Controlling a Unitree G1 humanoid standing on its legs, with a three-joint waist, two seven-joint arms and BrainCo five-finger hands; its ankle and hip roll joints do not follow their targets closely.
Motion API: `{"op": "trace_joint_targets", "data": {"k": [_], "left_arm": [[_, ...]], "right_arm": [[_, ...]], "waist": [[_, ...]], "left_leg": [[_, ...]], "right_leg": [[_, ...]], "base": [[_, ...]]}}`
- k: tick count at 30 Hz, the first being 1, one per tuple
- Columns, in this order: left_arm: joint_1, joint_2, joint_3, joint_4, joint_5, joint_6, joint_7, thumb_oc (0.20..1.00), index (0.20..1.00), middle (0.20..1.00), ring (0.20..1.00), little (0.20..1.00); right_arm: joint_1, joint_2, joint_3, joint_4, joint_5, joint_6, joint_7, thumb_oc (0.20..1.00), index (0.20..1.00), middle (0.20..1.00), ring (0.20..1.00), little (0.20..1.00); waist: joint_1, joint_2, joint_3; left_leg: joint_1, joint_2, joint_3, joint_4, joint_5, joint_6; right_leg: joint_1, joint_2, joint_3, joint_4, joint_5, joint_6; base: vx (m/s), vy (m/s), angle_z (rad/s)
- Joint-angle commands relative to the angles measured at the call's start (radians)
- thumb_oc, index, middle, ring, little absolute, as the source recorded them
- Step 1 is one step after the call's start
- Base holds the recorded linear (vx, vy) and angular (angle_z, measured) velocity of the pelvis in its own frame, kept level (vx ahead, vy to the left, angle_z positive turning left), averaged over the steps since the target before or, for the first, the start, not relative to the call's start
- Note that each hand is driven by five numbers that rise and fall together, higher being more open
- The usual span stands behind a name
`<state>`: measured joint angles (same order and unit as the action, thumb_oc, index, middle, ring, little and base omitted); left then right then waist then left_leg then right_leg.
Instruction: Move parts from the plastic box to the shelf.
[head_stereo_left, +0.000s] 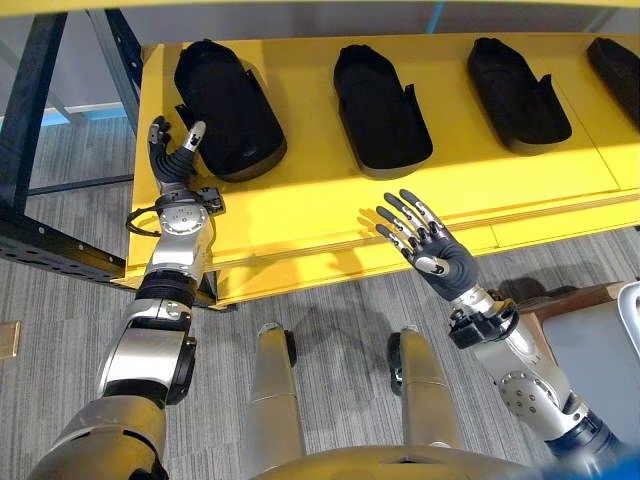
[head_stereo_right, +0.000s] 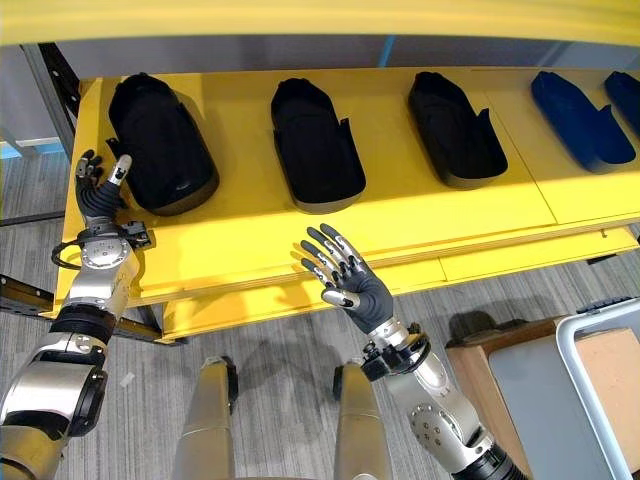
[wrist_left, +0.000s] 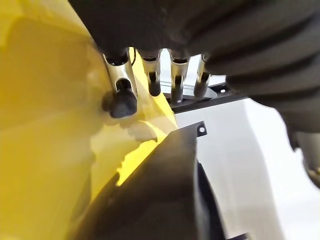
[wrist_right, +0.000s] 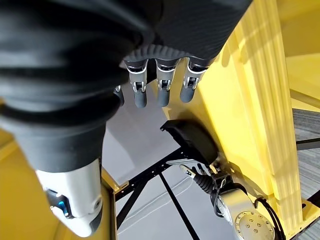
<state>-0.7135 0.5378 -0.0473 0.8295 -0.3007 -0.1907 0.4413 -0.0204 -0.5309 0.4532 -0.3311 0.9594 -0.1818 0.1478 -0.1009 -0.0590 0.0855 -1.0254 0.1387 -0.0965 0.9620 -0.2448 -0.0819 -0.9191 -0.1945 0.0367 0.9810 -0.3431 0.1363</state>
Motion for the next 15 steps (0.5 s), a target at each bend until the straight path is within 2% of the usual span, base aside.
{"op": "trace_joint_targets", "data": {"k": [1, 6, 9, 10, 13, 14, 15], "left_arm": [[0.141, -0.037, -0.017, 0.274, 0.039, 0.158, 0.002, 1.000, 1.000, 1.000, 1.000, 1.000], [0.125, 0.019, -0.031, 0.275, 0.110, 0.172, 0.006, 1.000, 1.000, 1.000, 1.000, 1.000], [0.108, 0.093, -0.062, 0.203, 0.204, 0.175, 0.027, 1.000, 1.000, 1.000, 1.000, 1.000], [0.108, 0.093, -0.062, 0.203, 0.204, 0.175, 0.027, 1.000, 1.000, 1.000, 1.000, 1.000], [0.111, 0.170, -0.055, 0.058, 0.248, 0.157, 0.052, 1.000, 1.000, 1.000, 1.000, 1.000], [0.130, 0.200, -0.043, -0.068, 0.285, 0.145, 0.074, 1.000, 1.000, 1.000, 1.000, 1.000], [0.142, 0.215, -0.039, -0.100, 0.312, 0.140, 0.086, 1.000, 1.000, 1.000, 1.000, 1.000]], "right_arm": [[-0.031, -0.023, -0.008, -0.111, 0.027, -0.031, 0.035, 1.000, 1.000, 1.000, 1.000, 1.000], [-0.027, -0.036, -0.018, -0.119, 0.027, -0.032, 0.047, 1.000, 1.000, 1.000, 1.000, 1.000], [-0.030, -0.037, -0.029, -0.116, 0.028, -0.038, 0.055, 1.000, 1.000, 1.000, 1.000, 1.000], [-0.030, -0.037, -0.029, -0.116, 0.028, -0.038, 0.055, 1.000, 1.000, 1.000, 1.000, 1.000], [-0.034, -0.027, -0.039, -0.112, 0.028, -0.046, 0.063, 1.000, 1.000, 1.000, 1.000, 1.000], [-0.034, -0.017, -0.047, -0.107, 0.025, -0.050, 0.063, 1.000, 1.000, 1.000, 1.000, 1.000], [-0.036, -0.012, -0.050, -0.103, 0.023, -0.051, 0.064, 1.000, 1.000, 1.000, 1.000, 1.000]], "waist": [[0.005, -0.041, 0.058], [0.004, -0.041, 0.061], [0.007, -0.037, 0.065], [0.007, -0.037, 0.065], [0.014, -0.034, 0.071], [0.020, -0.032, 0.073], [0.022, -0.031, 0.074]], "left_leg": [[-0.029, -0.006, -0.003, -0.035, 0.013, 0.051], [-0.025, -0.004, 0.000, -0.036, 0.014, 0.049], [-0.024, -0.005, -0.001, -0.033, 0.013, 0.050], [-0.024, -0.005, -0.001, -0.033, 0.013, 0.050], [-0.024, -0.006, 0.001, -0.031, 0.010, 0.051], [-0.025, -0.008, 0.000, -0.030, 0.009, 0.051], [-0.025, -0.009, 0.000, -0.030, 0.008, 0.051]], "right_leg": [[-0.071, -0.009, -0.043, -0.095, 0.128, -0.070], [-0.071, -0.009, -0.041, -0.092, 0.127, -0.069], [-0.073, -0.010, -0.039, -0.089, 0.126, -0.069], [-0.073, -0.010, -0.039, -0.089, 0.126, -0.069], [-0.075, -0.012, -0.041, -0.083, 0.122, -0.068], [-0.075, -0.012, -0.041, -0.080, 0.119, -0.069], [-0.075, -0.012, -0.039, -0.081, 0.118, -0.070]], "base": [[0.00, 0.000, 0.00], [0.00, 0.000, 0.00], [0.00, 0.000, 0.00], [0.00, 0.000, 0.00], [0.00, 0.000, 0.00], [0.00, 0.000, 0.00], [0.00, 0.000, 0.00]]}}
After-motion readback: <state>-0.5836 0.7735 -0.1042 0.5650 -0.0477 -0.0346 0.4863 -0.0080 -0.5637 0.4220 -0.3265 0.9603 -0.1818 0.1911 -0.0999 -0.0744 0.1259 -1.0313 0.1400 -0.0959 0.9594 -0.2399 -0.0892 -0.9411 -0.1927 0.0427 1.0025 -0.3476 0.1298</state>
